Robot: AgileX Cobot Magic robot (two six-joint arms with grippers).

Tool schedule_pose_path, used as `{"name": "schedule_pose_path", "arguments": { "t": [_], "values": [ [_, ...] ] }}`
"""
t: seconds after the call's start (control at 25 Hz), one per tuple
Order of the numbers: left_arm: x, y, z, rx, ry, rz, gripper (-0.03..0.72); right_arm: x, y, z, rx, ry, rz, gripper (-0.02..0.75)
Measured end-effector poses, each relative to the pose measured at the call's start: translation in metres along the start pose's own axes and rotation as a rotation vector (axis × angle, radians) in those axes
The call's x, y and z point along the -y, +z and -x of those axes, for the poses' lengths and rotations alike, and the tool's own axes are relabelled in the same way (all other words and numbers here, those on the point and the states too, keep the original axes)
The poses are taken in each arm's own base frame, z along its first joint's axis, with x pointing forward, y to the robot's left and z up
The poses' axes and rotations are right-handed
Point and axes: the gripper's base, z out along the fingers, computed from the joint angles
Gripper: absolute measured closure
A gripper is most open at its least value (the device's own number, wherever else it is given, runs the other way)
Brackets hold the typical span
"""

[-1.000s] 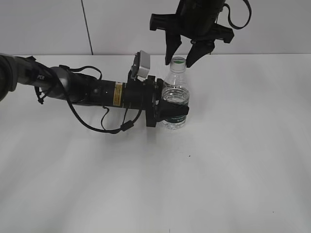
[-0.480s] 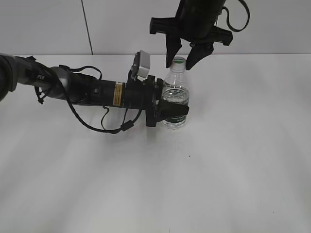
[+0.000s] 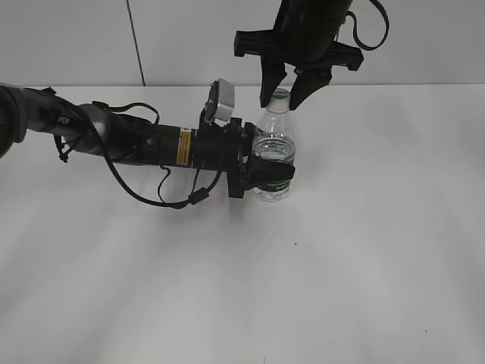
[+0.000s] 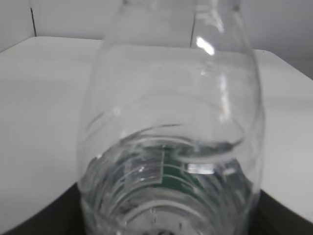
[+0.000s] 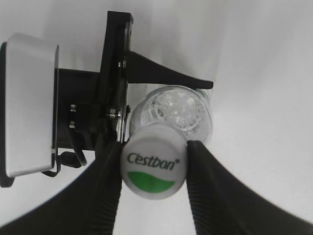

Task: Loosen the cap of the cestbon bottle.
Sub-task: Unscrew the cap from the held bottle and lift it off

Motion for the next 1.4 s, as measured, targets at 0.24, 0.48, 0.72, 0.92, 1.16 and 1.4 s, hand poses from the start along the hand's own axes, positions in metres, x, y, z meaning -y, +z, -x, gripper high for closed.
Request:
{"name": "schedule_pose_path", "arguments": {
  "t": [0.24,0.48,0.72,0.92,1.16,1.4],
  "values": [
    [0.0001,-0.0001,0.0001,-0.007,0.004,-0.001,0.279,-0.0001,0.0,0.0,0.0,-0.091,0.002,0.43],
    [0.0002,-0.0001,-0.0001,-0.009,0.006,-0.003,0.279,-0.0002,0.0,0.0,0.001,-0.322,0.002,0.432],
    [0.0003,-0.0001,-0.0001,-0.009,0.006,-0.003,0.279,-0.0005,0.0,0.0002,0.003,-0.48,0.005,0.433],
    [0.0004,-0.0001,-0.0001,-0.01,0.007,-0.005,0.279,-0.0008,0.0,0.0003,0.005,-0.667,0.007,0.435],
    [0.0004,-0.0001,-0.0001,-0.01,0.007,-0.005,0.279,-0.0009,0.0,0.0004,0.008,-0.875,0.007,0.436],
    [0.0004,-0.0001,-0.0001,-0.01,0.007,-0.005,0.279,-0.001,0.0,0.0005,0.011,-1.108,0.007,0.436]
  ]
}}
